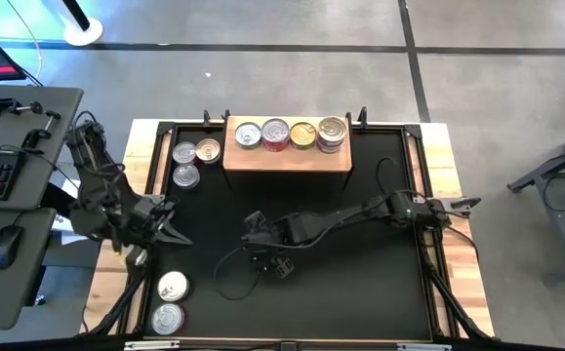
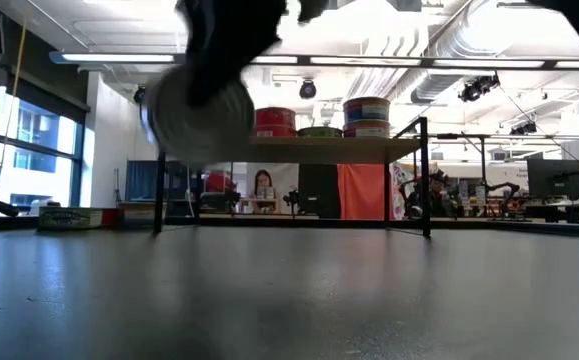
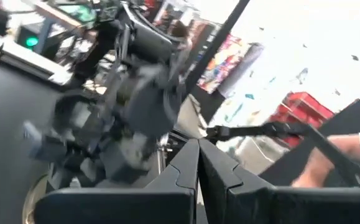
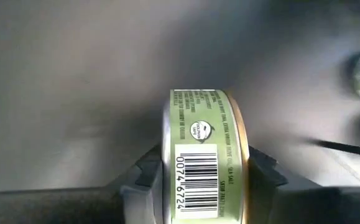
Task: Stack canned seafood by type on shelf
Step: Stack the green tuna can on top of the other green tuna can
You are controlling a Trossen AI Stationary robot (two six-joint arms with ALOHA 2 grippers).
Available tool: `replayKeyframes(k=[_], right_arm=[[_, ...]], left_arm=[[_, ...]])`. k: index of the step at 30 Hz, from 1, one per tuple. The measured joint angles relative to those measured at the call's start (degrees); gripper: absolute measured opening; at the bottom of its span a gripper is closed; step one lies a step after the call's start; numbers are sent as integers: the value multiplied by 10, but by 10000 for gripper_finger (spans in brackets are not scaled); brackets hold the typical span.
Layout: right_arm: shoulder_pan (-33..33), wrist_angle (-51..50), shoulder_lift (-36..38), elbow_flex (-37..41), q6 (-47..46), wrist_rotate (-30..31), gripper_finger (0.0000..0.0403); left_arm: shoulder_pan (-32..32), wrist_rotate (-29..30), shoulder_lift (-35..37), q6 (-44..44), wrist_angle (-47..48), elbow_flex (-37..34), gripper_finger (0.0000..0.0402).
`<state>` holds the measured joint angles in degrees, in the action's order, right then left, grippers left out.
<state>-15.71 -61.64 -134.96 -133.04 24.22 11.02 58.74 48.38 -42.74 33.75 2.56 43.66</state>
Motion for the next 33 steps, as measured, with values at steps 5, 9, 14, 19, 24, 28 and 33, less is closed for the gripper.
replayKeyframes(k=[5, 9, 14, 19, 24, 28, 33], right_arm=[[11, 31, 36, -18, -37, 129, 119], [35, 75, 46, -18, -22, 230, 119], [51, 109, 45, -18, 39, 372, 119], [24, 123, 41, -18, 245, 572, 119], [-5, 164, 41, -18, 354, 600, 119], [-27, 200, 41, -17, 373, 598, 119], [-31, 116, 50, -17, 260, 589, 119]], left_arm=[[12, -27, 31, -70, 4, 0, 0], [14, -28, 44, -120, 14, 0, 0], [14, -28, 47, -143, 41, 0, 0], [13, 16, 34, -92, 125, 0, 0], [12, 152, 6, -17, 209, 0, 0], [-5, 254, -18, 47, 240, 0, 0], [-52, 272, -47, 116, 241, 0, 0]])
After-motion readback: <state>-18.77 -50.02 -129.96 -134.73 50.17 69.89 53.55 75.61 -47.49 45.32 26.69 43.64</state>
